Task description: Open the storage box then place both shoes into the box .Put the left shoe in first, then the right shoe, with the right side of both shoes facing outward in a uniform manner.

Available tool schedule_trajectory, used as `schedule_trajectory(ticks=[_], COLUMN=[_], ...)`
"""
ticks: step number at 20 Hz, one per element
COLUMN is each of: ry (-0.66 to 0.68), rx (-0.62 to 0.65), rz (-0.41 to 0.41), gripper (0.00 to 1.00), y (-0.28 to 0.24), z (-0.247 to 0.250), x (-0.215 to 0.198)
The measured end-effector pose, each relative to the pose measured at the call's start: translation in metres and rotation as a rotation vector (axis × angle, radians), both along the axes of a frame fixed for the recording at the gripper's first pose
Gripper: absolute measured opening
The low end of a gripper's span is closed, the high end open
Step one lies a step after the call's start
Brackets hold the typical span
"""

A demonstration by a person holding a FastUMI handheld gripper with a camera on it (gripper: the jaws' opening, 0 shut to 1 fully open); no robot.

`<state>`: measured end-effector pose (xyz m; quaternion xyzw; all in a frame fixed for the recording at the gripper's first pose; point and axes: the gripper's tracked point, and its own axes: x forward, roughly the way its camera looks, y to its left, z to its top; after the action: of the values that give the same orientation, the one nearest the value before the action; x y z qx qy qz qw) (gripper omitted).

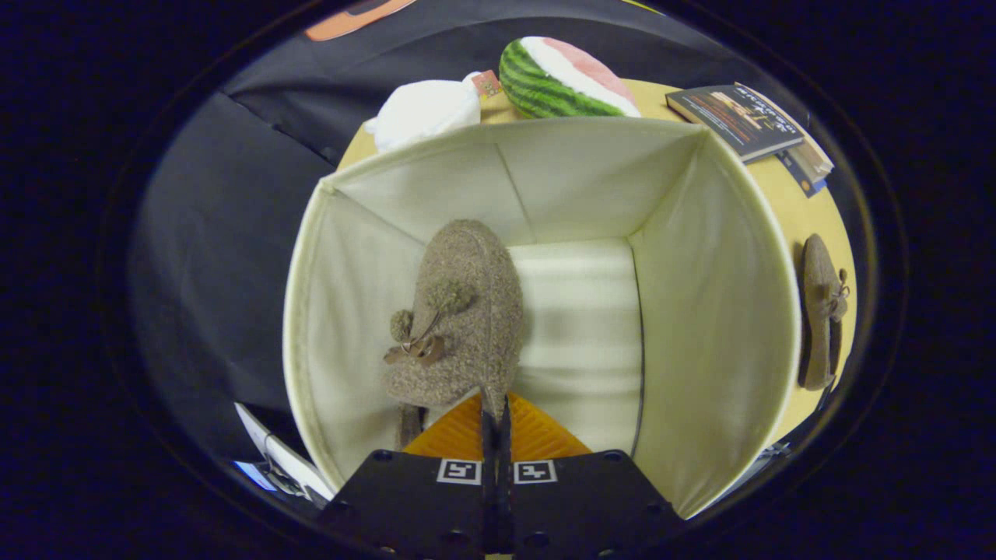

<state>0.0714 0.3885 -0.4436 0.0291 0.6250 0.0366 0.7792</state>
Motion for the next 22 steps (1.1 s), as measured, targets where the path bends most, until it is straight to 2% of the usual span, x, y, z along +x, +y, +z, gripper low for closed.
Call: schedule_trajectory(ticks=[3, 8, 9, 10, 11, 15, 22], ry=[0.01, 0.025, 0.023, 0.025, 0.029, -0.018, -0.087], rx=[-0.042, -0.029, -0.02, -0.014, -0.009, 0.003, 0.121], rz=[0.014, 0.017, 0.024, 0.036, 0.054, 0.147, 0.247], gripper=[0.01, 0.07, 0.19, 0.26, 0.43, 0.98, 0.97], y=[-0.001, -0.004, -0.004, -0.005, -0.005, -0.013, -0.048], z=[-0.014, -0.018, -0.012, -0.007, -0.002, 0.038, 0.129], x=[0.001, 0.002, -0.002, -0.004, -0.009, -0.021, -0.049])
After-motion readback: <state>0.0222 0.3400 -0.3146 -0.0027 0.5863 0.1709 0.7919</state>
